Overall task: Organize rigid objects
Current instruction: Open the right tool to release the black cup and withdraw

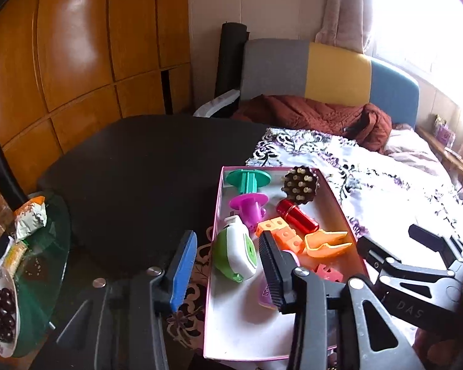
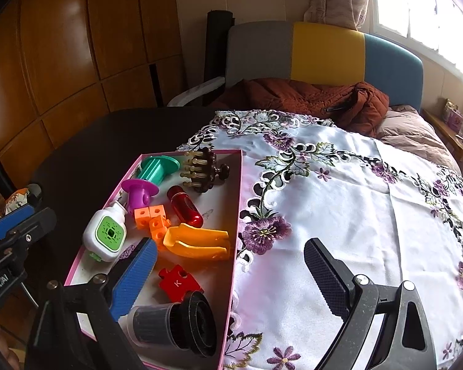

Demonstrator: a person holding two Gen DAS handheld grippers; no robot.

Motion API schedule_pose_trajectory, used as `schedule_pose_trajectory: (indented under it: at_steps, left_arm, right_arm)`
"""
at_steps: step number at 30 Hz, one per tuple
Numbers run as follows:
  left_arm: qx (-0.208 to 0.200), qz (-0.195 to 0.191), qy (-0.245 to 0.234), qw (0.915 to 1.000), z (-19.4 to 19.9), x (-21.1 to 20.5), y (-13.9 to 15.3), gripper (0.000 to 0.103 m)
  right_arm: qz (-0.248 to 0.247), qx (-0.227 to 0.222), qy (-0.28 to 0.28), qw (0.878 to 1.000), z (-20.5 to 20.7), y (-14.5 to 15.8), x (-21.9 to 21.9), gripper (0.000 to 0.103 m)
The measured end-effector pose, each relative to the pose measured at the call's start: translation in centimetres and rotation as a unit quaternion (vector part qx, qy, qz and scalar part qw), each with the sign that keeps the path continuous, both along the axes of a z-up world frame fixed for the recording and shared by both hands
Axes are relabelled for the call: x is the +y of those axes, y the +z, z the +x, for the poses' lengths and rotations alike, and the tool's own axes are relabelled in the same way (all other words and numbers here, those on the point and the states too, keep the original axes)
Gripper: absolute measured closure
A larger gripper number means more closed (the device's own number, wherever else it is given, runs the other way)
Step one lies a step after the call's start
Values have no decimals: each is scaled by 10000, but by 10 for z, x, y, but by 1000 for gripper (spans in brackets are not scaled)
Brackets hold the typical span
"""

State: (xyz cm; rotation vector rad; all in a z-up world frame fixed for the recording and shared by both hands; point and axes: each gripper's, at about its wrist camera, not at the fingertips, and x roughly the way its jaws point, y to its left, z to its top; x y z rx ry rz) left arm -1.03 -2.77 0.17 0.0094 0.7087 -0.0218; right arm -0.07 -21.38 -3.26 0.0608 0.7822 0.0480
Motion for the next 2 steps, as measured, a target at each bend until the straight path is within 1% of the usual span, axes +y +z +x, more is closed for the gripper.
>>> schedule_pose_trajectory:
  at_steps: [2]
  left_arm:
    - [-28,28,24,10000,1,0,2,61]
  right_arm:
    - [-10,-34,-43,10000,1,3,-5,6]
